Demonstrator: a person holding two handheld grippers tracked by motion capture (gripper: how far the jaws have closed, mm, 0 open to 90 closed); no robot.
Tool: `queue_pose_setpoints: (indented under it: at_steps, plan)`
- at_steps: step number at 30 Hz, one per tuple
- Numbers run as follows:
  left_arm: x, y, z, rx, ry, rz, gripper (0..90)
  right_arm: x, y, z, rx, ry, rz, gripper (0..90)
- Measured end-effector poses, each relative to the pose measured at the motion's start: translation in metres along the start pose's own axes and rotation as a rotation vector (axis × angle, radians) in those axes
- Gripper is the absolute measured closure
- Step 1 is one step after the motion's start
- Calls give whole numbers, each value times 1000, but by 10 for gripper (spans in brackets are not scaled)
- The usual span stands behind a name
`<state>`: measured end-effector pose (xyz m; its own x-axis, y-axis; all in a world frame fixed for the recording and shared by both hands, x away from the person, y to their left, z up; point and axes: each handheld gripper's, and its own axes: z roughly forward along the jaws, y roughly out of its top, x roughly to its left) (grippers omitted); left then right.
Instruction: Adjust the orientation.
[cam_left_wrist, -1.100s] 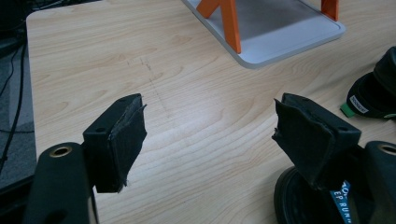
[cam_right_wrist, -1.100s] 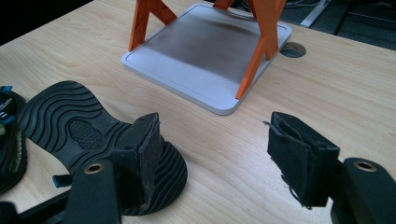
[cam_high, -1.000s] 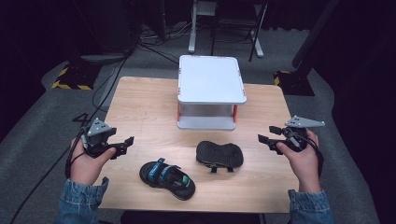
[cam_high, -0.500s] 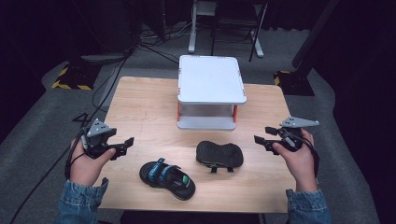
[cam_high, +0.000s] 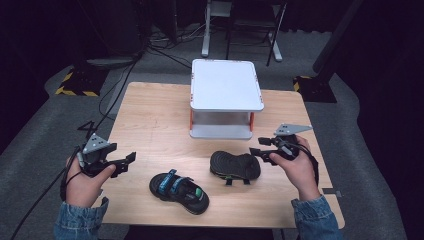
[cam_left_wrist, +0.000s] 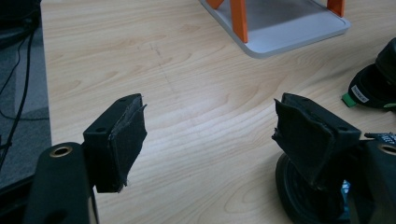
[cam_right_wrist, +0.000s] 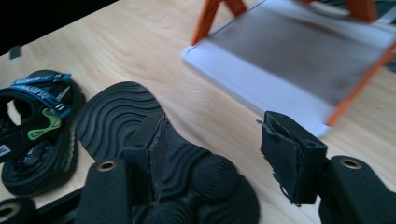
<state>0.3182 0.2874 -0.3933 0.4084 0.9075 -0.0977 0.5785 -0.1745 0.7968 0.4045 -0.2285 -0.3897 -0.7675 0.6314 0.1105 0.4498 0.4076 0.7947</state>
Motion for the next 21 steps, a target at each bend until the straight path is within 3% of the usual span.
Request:
queue_pose_setpoints:
  at_steps: [11,15,21]
  plan:
    - [3,-6,-5,0,15,-25,255,23,1,46,117,105,-73,359]
    - [2,-6,-4,0,9,-15,254,30,-3,58,164,107,-115,339]
    - [3,-6,-4,2,11,-16,253,29,-5,62,164,121,-117,290]
